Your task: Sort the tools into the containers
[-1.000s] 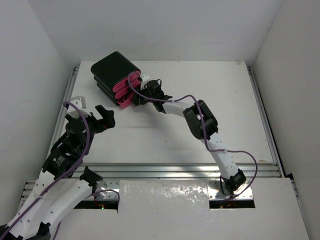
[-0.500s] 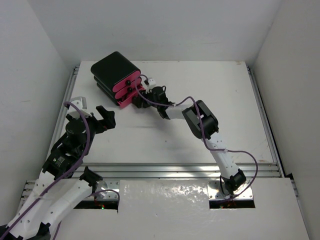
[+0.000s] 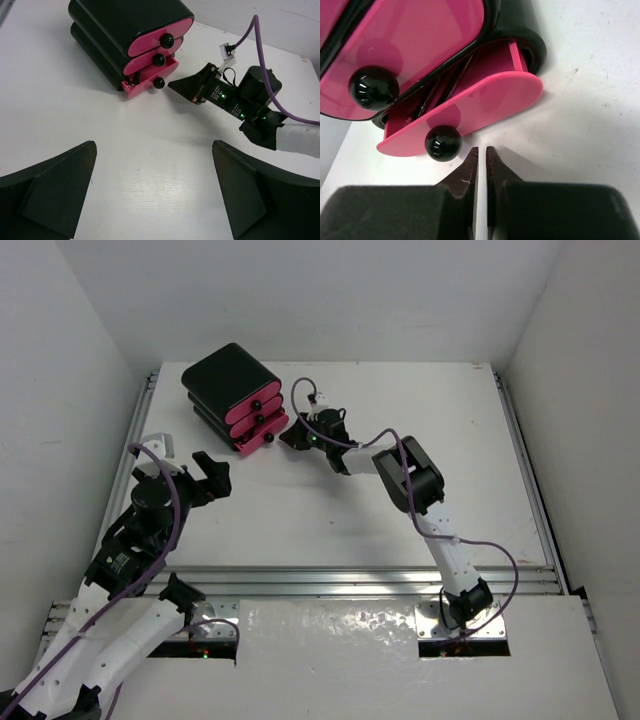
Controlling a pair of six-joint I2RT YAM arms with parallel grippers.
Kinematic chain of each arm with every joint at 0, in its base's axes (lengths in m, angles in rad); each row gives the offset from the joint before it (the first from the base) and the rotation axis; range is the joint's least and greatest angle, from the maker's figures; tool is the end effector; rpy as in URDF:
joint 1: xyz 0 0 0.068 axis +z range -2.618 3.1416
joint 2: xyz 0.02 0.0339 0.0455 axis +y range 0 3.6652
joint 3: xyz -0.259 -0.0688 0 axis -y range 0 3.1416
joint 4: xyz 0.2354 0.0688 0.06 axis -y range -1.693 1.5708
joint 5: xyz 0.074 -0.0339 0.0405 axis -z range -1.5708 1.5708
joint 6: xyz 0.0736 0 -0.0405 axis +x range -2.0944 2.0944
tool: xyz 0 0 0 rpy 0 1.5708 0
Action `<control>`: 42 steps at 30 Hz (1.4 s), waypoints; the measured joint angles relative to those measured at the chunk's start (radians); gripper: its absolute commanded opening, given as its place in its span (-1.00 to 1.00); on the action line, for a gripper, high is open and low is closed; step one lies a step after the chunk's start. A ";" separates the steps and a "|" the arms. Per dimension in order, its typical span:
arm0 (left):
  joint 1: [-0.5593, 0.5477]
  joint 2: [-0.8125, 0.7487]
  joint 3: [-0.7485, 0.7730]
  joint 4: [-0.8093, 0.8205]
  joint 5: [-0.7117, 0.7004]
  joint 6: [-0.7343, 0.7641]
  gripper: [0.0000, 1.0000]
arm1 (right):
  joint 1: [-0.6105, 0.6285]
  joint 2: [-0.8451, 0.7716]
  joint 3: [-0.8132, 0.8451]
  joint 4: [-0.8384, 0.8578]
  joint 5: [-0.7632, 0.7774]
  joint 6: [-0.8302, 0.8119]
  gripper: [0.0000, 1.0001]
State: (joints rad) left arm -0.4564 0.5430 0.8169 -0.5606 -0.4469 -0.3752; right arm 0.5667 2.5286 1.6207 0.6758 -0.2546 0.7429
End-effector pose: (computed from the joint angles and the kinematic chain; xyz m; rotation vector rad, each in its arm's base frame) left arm 0.1426 -0.0346 0.3291 -0.2333 1.8171 -0.1700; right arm 0.4670 0.3191 0.0805 -0.0250 1.9528 1.1335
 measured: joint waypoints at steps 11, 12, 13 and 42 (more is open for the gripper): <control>0.000 0.000 0.000 0.000 0.001 0.000 0.98 | 0.000 0.068 0.053 0.005 -0.046 0.128 -0.91; 0.000 0.000 0.000 0.000 0.002 0.000 0.98 | 0.000 0.079 0.064 0.011 -0.053 0.143 -0.91; 0.000 -0.001 0.000 0.000 0.003 0.000 0.98 | 0.000 0.088 0.074 0.020 -0.061 0.153 -0.90; 0.000 -0.011 0.000 0.003 0.014 0.001 0.98 | -0.005 0.286 0.428 -0.034 -0.097 0.271 -0.63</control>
State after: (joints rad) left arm -0.4564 0.5320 0.8165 -0.5571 -0.4324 -0.3740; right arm 0.5621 2.8151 2.0483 0.6422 -0.3519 1.0142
